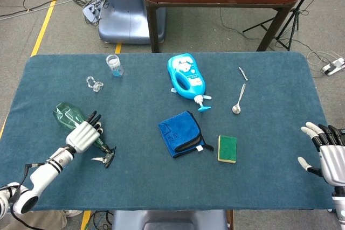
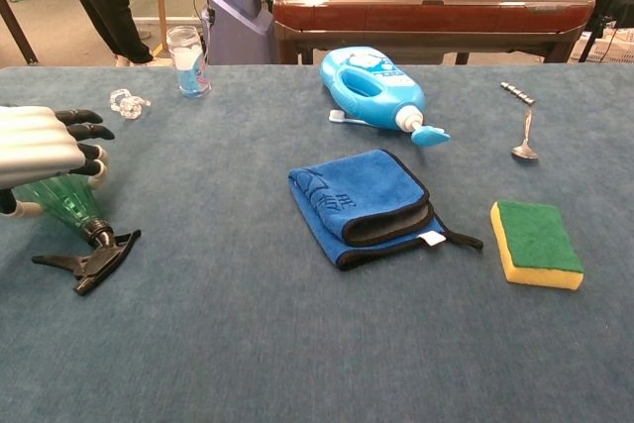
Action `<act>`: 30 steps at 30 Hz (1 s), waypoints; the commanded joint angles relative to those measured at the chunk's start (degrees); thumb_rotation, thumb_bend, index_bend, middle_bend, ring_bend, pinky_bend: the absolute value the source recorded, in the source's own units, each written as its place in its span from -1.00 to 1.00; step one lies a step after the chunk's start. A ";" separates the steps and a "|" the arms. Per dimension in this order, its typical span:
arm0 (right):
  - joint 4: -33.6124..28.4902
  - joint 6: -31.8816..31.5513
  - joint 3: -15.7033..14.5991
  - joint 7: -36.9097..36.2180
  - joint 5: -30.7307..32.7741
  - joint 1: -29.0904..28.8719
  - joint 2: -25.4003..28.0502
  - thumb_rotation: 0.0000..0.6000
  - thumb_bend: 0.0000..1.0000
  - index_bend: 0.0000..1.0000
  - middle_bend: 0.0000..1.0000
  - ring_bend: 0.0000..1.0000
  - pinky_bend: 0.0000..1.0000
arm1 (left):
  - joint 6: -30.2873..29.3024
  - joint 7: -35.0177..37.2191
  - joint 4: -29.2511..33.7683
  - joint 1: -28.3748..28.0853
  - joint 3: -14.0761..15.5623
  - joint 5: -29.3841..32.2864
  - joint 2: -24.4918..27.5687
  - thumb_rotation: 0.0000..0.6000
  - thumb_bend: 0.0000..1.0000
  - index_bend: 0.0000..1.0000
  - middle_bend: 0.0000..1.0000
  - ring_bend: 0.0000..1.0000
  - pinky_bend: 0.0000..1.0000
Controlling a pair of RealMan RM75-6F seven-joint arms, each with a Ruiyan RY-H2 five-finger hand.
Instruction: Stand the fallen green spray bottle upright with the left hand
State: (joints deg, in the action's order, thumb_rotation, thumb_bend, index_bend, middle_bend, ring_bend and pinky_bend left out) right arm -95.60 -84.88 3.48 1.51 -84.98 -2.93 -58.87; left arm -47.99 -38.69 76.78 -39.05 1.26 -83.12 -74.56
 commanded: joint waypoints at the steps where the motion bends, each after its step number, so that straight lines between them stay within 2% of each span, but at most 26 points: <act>1: 0.01 0.01 -0.02 -0.01 -0.01 0.02 0.00 1.00 -0.64 -0.58 -0.67 -0.82 -0.82 | -0.25 -0.29 -0.14 0.03 -0.04 0.32 -0.29 1.00 -0.34 -0.15 -0.37 -0.77 -1.00; 7: -0.10 -0.16 0.02 -0.09 -0.18 0.04 0.07 1.00 -0.64 -0.58 -0.67 -0.82 -0.82 | -1.56 2.67 -1.20 0.12 0.01 -0.52 -0.82 1.00 -0.30 0.03 -0.17 -0.61 -1.00; 14: -0.41 -0.38 0.07 0.05 -0.41 0.05 0.19 1.00 -0.64 -0.58 -0.67 -0.82 -0.82 | -3.85 14.21 0.66 0.17 -1.61 -1.12 1.40 1.00 -0.28 0.08 -0.12 -0.56 -1.00; 25: -0.65 -0.49 0.03 0.01 -0.74 0.03 0.24 1.00 -0.64 -0.58 -0.67 -0.82 -0.82 | -6.14 47.00 9.95 0.45 -7.54 1.15 8.41 1.00 -0.28 0.07 -0.09 -0.53 -1.00; 30: -0.82 -0.66 -0.01 0.22 -0.84 0.11 0.31 1.00 -0.64 -0.58 -0.67 -0.82 -0.82 | -6.22 63.90 12.46 0.10 -9.51 0.35 9.37 1.00 -0.28 0.04 -0.09 -0.54 -0.99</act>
State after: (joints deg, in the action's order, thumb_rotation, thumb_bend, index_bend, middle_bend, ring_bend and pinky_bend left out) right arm -96.41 -85.54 3.47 1.73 -85.82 -2.81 -58.56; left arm -53.77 13.47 85.95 -38.73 -5.78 -82.65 -67.16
